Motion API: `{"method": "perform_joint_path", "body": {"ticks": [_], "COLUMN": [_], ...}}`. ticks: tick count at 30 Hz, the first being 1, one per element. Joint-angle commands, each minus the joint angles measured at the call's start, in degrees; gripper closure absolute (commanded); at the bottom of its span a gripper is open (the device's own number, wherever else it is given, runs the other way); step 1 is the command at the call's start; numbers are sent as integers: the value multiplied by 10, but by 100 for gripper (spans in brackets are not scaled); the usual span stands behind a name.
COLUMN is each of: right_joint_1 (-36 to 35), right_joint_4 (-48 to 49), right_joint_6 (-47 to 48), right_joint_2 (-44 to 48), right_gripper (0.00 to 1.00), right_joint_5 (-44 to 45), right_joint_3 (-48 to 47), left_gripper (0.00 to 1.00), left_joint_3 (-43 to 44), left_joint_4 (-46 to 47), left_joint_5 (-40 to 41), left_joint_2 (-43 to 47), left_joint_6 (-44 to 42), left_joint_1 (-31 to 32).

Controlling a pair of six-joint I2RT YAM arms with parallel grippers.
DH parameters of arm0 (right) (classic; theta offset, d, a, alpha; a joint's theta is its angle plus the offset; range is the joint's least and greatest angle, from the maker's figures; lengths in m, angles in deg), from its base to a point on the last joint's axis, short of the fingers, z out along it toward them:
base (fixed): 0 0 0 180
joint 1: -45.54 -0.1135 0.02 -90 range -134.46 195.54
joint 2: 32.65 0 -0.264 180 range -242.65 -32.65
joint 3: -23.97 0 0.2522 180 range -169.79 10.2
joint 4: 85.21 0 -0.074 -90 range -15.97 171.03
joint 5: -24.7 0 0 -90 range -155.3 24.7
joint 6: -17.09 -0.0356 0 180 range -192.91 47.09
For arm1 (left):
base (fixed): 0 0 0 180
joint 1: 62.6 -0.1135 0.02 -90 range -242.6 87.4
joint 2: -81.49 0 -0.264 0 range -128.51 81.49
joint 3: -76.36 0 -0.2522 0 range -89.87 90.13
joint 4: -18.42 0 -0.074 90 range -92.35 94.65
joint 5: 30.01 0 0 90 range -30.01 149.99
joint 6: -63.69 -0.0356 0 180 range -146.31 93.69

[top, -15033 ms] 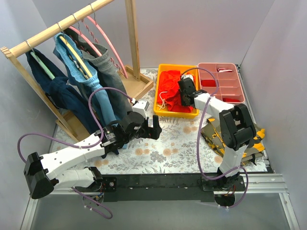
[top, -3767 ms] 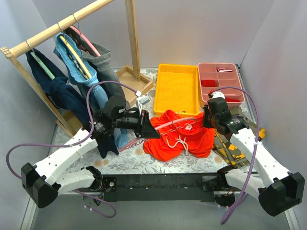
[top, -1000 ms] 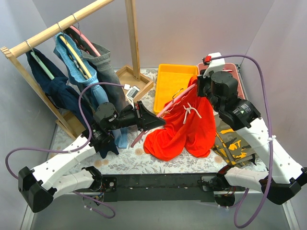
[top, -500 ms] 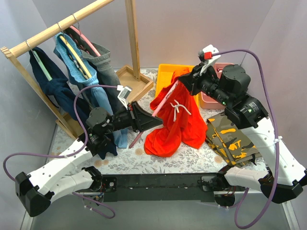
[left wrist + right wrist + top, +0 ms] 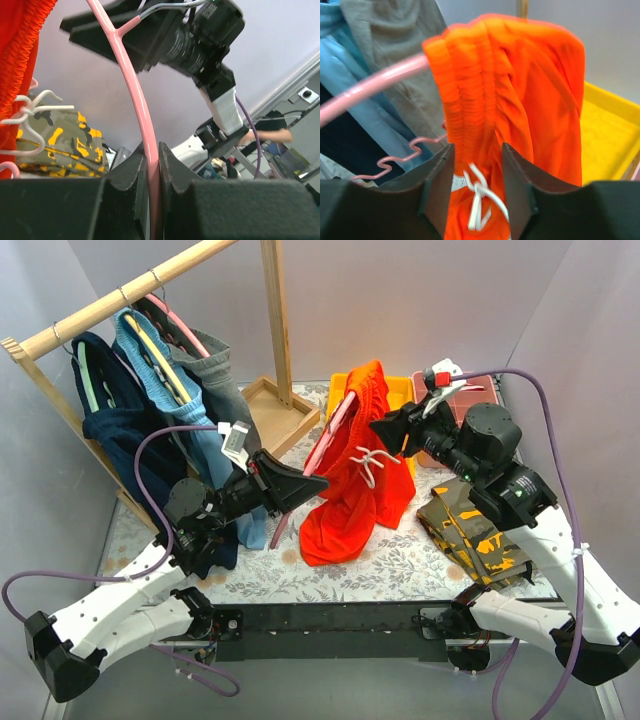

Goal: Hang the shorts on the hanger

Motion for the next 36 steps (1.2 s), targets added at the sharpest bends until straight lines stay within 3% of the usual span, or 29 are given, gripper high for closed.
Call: {"method": "perform_joint_path", "body": {"ticks": [1,6,10,15,26,27,32,36], "right_joint_1": [-2,-17,-65,-148,-156,-156,-168,-189], "right_joint_4": [-6,92,155,222,346,405,514,518], "right_joint_6": [-81,-214,-260,-286,-444,-446,-425,-433], "right_joint_2": [21,65,93,66,-17,-21,-57,-78], "right_gripper": [46,43,40,39,15,14,11,7], "right_joint_5": [56,32,101,182,436,446,467,505], "right_joint_3": [28,160,246,266,340,352,358,343], "left_gripper": [100,100,100,100,100,100,100,100], "left_joint_3": [16,32,48,81,110,110,116,123], "left_joint_4": [135,169,184,204,206,210,207,202], "left_joint_5": [47,61,94,111,160,162,165,160], "left_joint_2": [0,-39,-66,-107,-136,-137,-140,-141], "left_joint_6": [-43,-53,-75,-101,-142,-142,-142,-142], "left_joint_1": [-2,5,21,56,120,122,125,125]}}
